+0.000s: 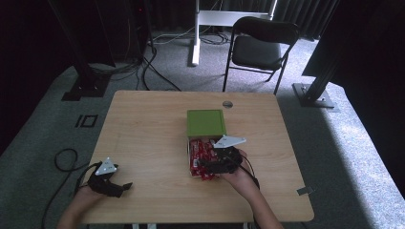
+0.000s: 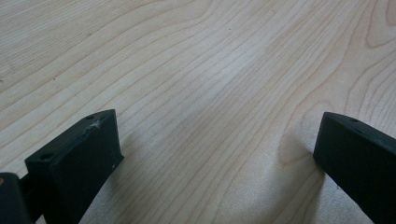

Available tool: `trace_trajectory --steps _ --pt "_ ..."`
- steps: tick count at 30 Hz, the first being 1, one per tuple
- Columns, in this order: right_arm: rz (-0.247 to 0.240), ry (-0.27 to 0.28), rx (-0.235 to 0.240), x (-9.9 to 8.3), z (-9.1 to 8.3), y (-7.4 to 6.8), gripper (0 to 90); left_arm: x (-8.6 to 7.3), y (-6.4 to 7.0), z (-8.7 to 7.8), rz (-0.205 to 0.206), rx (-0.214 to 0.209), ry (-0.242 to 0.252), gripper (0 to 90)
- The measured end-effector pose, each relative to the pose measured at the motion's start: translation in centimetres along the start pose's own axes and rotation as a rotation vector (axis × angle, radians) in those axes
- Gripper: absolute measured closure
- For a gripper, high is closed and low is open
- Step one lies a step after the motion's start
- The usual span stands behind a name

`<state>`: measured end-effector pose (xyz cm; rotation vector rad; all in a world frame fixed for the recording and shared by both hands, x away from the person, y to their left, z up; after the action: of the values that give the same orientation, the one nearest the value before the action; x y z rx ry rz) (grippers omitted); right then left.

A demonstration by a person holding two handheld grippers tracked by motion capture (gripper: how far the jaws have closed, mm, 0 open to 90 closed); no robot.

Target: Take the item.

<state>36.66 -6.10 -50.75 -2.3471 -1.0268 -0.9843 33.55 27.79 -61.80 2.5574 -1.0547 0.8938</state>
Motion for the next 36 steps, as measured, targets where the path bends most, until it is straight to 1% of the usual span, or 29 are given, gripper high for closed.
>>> trace_trajectory --steps 1,3,4,6,7,8,9,10,11,12,13,15,16,17,18,19,21,22,24,27,28,29,31,36 --pt "-0.004 -0.007 -0.017 -0.2 0.2 0.0 33.2 0.0 0.0 0.0 0.000 0.000 0.000 1.5" --pt "0.004 -0.013 -0.013 -0.3 0.3 -0.1 33.7 0.0 0.0 0.0 0.000 0.000 0.000 1.5" --pt "-0.010 -0.032 -0.049 -0.6 0.7 0.0 40.1 0.0 0.0 0.0 0.000 0.000 0.000 1.5" --pt "-0.011 -0.042 -0.057 -0.8 0.8 0.1 40.5 0.0 0.0 0.0 0.000 0.000 0.000 1.5" --pt "-0.006 -0.064 -0.083 -1.1 1.2 0.3 47.1 0.0 0.0 0.0 0.000 0.000 0.000 1.5" --pt "-0.006 -0.064 -0.083 -1.1 1.2 0.3 47.1 0.0 0.0 0.0 0.000 0.000 0.000 1.5" --pt "-0.014 -0.070 -0.098 -1.2 1.3 0.3 47.5 0.0 0.0 0.0 0.000 0.000 0.000 1.5" --pt "0.005 -0.080 -0.121 -1.3 1.6 0.5 53.5 0.0 0.0 0.0 0.000 0.000 0.000 1.5" --pt "0.005 -0.080 -0.121 -1.3 1.6 0.5 53.5 0.0 0.0 0.0 0.000 0.000 0.000 1.5" --pt "0.005 -0.084 -0.141 -1.3 1.6 0.6 55.6 0.0 0.0 0.0 0.000 0.000 0.000 1.5" --pt "0.006 -0.086 -0.147 -1.2 1.7 0.7 56.4 0.0 0.0 0.0 0.000 0.000 0.000 1.5" --pt "0.024 -0.090 -0.172 -1.2 1.8 0.9 58.0 0.0 0.0 0.0 0.000 0.000 0.000 1.5" --pt "0.030 -0.095 -0.176 -1.2 1.9 1.0 58.0 0.0 0.0 0.0 0.000 0.000 0.000 1.5" --pt "0.032 -0.105 -0.202 -1.1 2.0 1.2 58.4 0.0 0.0 0.0 0.000 0.000 0.000 1.5" --pt "0.029 -0.115 -0.207 -1.1 2.0 1.3 58.5 0.0 0.0 0.0 0.000 0.000 0.000 1.5" --pt "0.032 -0.123 -0.200 -1.1 2.2 1.3 58.4 0.0 0.0 0.0 0.000 0.000 0.000 1.5" --pt "0.035 -0.125 -0.205 -1.0 2.3 1.4 58.7 0.0 0.0 0.0 0.001 0.000 -0.001 1.5" --pt "0.032 -0.133 -0.206 -1.0 2.4 1.3 63.2 0.0 0.0 0.0 0.002 0.000 -0.001 1.5" --pt "0.019 -0.137 -0.223 -1.0 2.5 1.4 67.5 0.0 0.0 0.0 0.000 0.000 0.000 1.5" --pt "0.017 -0.137 -0.227 -1.1 2.5 1.5 69.4 0.0 0.0 0.0 0.001 0.000 -0.001 1.5" --pt "0.022 -0.134 -0.230 -1.1 2.5 1.6 72.2 0.0 0.0 0.0 0.002 0.000 -0.001 1.5" --pt "0.019 -0.133 -0.239 -1.1 2.4 1.8 77.1 0.0 0.0 0.0 0.001 0.000 -0.001 1.5" --pt "0.025 -0.119 -0.243 -1.0 2.2 2.1 82.3 0.0 0.0 0.0 0.002 0.000 -0.001 1.5" --pt "0.051 -0.064 -0.238 -0.4 1.3 2.4 82.7 0.0 0.0 0.0 0.002 0.000 -0.002 1.5"
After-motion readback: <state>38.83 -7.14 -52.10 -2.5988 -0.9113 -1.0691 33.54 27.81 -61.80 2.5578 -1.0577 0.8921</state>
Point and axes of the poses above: each handheld gripper's, and its own axes: z roughly forward along the jaws, x roughly out of its top, y roughly to its right, the point moved 9 cm from there along z, roughly forward along the jaws, and after that the axes turned 5 degrees about -y, right-handed, at the moved point
